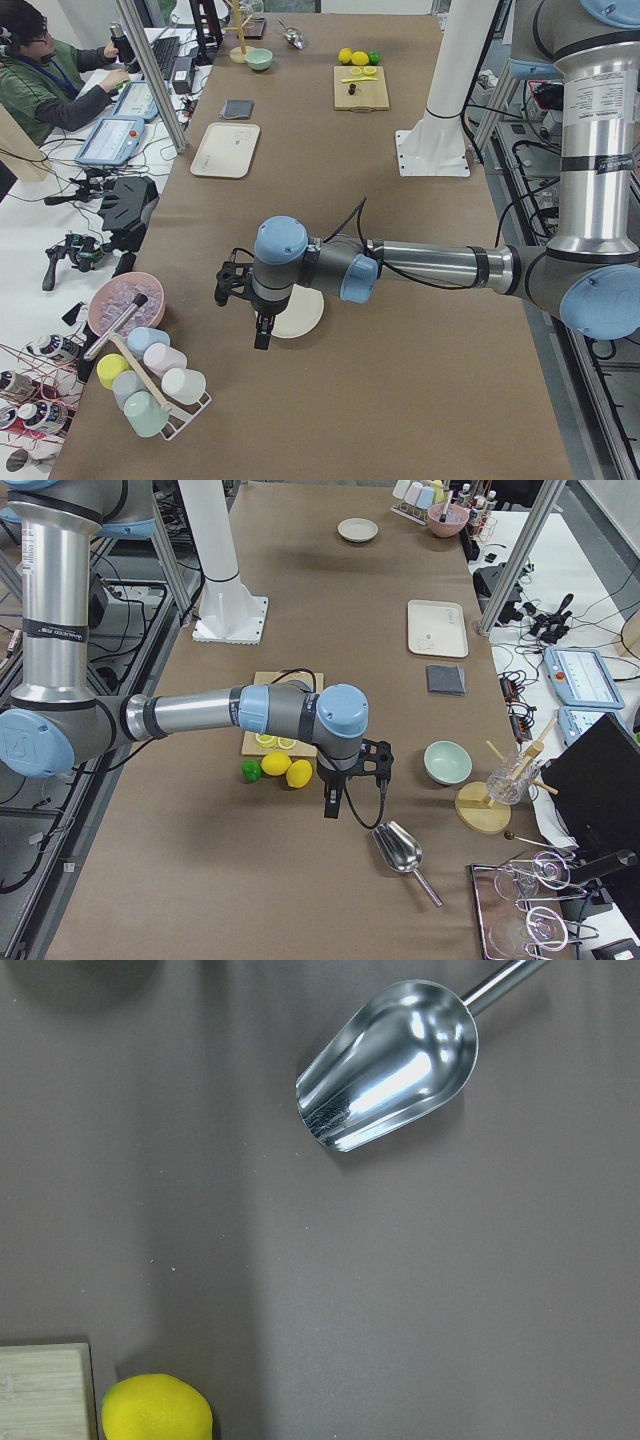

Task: Place red cherry on plate

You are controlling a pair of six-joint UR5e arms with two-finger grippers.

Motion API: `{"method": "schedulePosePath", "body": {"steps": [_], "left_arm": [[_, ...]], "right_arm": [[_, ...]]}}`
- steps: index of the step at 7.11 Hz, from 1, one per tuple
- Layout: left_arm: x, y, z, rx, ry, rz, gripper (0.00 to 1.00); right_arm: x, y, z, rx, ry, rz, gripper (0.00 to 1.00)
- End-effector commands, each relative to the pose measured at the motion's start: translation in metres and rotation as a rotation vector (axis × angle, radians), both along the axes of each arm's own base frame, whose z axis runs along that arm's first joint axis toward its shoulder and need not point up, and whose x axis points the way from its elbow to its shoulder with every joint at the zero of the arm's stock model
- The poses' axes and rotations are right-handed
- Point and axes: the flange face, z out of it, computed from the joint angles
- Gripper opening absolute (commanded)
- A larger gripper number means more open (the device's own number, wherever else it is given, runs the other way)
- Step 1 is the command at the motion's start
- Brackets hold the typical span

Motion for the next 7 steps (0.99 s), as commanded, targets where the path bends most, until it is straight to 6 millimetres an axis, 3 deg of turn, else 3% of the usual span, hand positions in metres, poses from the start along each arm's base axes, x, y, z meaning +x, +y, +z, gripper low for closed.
{"method": "schedulePosePath", "body": {"steps": [1, 4, 5, 7], "left_arm": [[0.001, 0.000, 0.000, 0.001, 0.001, 0.004, 0.98], [0.005, -0.003, -0.002, 0.044, 0.004, 0.014, 0.98], [0.006, -0.009, 0.008, 0.037, 0.012, 0.004, 0.98], [0.036, -0.020, 0.042, 0.008, 0.015, 0.055, 0.98]], "right_arm": [[0.000, -0.001, -0.002, 0.014, 0.000, 0.000, 1.00], [0.000, -0.002, -0.004, 0.057, -0.001, 0.002, 1.00], [-0.001, -0.003, -0.007, 0.063, -0.010, 0.002, 1.00], [-0.007, -0.007, -0.017, 0.086, -0.043, -0.006, 1.00]]}}
